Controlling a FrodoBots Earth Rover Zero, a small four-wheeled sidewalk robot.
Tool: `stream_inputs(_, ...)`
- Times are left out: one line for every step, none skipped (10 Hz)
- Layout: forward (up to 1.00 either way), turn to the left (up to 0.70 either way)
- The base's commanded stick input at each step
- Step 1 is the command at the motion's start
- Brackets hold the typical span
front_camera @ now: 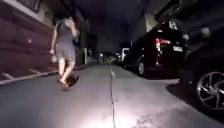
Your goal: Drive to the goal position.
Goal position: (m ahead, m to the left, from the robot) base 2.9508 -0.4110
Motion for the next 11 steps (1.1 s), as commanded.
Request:
stream_inputs(1.0, 0.0)
stream_inputs(1.0, 0.0)
stream_inputs(1.0, 0.0)
stream_inputs(1.0, 0.0)
stream_inputs(1.0, 0.0)
stream_inputs(1.0, 0.0)
stream_inputs(1.0, 0.0)
stream_inputs(1.0, 0.0)
stream_inputs(1.0, 0.0)
stream_inputs(1.0, 0.0)
stream_inputs(1.0, 0.0)
